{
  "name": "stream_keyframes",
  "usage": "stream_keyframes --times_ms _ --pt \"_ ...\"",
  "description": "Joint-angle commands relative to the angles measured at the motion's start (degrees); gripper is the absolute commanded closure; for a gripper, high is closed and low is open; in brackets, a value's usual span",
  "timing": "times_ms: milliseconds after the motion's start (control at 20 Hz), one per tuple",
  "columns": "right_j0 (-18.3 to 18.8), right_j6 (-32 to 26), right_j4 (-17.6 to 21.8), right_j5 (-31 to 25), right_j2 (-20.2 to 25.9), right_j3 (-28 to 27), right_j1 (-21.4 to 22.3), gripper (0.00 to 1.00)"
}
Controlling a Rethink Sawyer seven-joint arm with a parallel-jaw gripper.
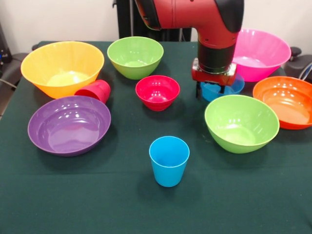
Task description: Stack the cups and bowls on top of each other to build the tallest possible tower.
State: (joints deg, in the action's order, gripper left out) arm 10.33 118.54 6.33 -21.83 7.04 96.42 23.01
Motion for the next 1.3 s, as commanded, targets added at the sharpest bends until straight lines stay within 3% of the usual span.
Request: stream_keyframes --times_ms 50,350,550,1300 --pt "-0.8 6.2 -2.8 -2.1 5.4 3.7 2.7 0.00" --pt "-1.9 6.8 -4.1 -3.7 5.1 3.8 2.5 0.00" --pt "-2.3 5.6 -4.3 -5.7 4.1 1.0 1.1 0.00" --pt "0.9 -1.8 1.6 -3.6 1.3 -4.4 -4.1 0.00"
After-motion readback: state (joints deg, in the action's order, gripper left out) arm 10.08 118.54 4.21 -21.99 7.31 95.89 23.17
